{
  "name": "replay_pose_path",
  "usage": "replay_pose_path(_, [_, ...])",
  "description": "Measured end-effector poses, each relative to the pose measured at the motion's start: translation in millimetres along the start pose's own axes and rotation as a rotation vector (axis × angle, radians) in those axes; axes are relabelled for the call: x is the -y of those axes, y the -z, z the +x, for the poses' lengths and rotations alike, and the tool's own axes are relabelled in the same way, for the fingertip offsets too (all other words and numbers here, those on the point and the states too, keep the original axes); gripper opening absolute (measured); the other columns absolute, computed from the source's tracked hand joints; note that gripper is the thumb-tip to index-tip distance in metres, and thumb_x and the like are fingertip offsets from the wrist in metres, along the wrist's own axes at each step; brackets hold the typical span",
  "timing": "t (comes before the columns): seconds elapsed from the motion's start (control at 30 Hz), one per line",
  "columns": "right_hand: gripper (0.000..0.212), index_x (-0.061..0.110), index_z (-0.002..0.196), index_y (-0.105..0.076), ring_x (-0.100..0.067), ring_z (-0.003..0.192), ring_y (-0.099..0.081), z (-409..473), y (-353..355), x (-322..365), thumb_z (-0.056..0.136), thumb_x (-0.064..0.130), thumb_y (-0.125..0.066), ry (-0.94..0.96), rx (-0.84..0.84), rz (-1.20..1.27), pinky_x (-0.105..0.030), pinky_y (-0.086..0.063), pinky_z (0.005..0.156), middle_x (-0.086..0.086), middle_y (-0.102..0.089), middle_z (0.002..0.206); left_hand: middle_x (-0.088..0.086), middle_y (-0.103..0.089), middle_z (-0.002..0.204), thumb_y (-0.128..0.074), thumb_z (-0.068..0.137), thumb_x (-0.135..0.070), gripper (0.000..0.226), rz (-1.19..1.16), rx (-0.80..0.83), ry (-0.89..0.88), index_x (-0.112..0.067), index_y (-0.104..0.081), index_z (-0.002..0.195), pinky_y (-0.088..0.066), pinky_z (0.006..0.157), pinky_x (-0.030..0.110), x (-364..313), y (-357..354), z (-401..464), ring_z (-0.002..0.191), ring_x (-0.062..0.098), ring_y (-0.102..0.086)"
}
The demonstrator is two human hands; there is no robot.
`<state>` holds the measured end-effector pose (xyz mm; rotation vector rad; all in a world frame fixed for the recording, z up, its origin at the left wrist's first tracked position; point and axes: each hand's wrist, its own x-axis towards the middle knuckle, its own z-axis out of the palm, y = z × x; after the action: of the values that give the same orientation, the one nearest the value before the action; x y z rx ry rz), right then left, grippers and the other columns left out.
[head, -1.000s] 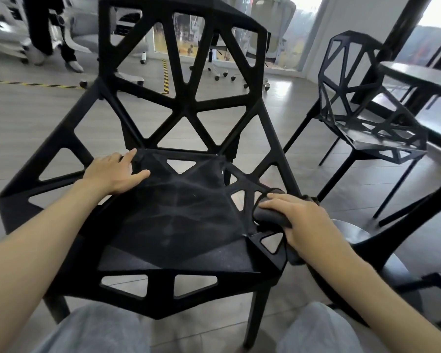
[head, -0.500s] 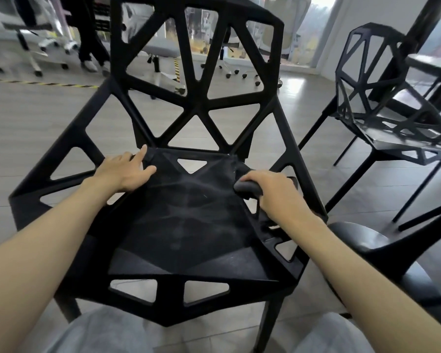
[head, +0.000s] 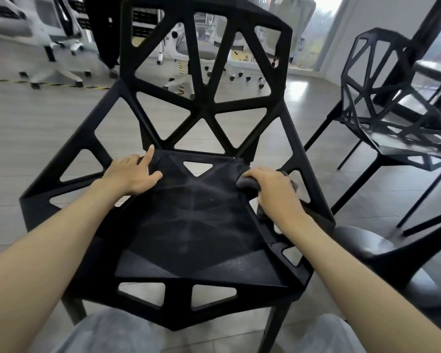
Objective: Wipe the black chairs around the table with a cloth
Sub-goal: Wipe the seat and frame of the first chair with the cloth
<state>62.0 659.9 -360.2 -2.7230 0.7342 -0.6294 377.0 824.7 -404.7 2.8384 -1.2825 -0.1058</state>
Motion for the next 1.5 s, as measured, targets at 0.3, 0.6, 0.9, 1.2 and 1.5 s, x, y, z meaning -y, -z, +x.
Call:
replay_pose_path(0.3, [0.047,0.029,0.099,-0.078,-0.018,0.098,-0.065,-49,59,2,0.07,-0.006,-0.062,-0.076,0.224,-0.331,-0.013,-0.03,0.065,0.01,-0.071,0.11,0.018,-0.041,0.158,-0.031,0.099,-0.069,0.086,-0.009,-0.01,-0.001,-0.03,0.007,0.166,-0.034,0.112,0.049,-2,3,-5,0.145,0.037,-0.04])
replay_pose_path(0.6, [0.069,0.034,0.112,-0.076,-0.025,0.109,-0.073,-115,61,-17,0.061,-0.014,-0.073,-0.136,-0.06,-0.252,-0.048,-0.061,0.077,0.011,-0.071,0.13,0.014,-0.037,0.163,-0.03,0.095,-0.072,0.089,-0.037,0.005,-0.021,-0.031,0.008,0.165,-0.032,0.115,0.048,3,-1,1,0.148,0.034,-0.036])
replay_pose_path(0.9, [0.049,0.029,0.104,-0.077,0.005,0.099,-0.063,-19,12,-1,0.078,-0.01,-0.062,-0.051,-0.197,0.069,-0.001,-0.038,0.085,0.018,-0.073,0.106,0.013,-0.036,0.163,-0.03,0.096,-0.072,0.09,-0.013,0.013,-0.049,-0.03,0.007,0.166,-0.03,0.117,0.047,4,0,2,0.148,0.035,-0.036])
replay_pose_path(1.2, [0.058,0.034,0.118,-0.07,-0.022,0.121,-0.063,-37,-4,21,0.078,-0.006,-0.058,0.008,0.23,-0.211,-0.04,-0.049,0.1,0.007,-0.068,0.128,0.011,-0.025,0.17,-0.025,0.09,-0.075,0.094,-0.032,0.055,-0.07,-0.031,0.011,0.165,-0.028,0.119,0.048,12,-3,8,0.152,0.034,-0.03])
replay_pose_path(1.5, [0.058,0.028,0.102,-0.075,-0.018,0.108,-0.068,-5,-15,-2,0.063,-0.01,-0.054,0.121,0.138,-0.054,-0.036,-0.054,0.093,0.008,-0.073,0.111,0.016,-0.031,0.166,-0.03,0.097,-0.071,0.088,-0.032,0.03,-0.064,-0.029,0.006,0.166,-0.029,0.116,0.049,7,1,4,0.149,0.037,-0.035])
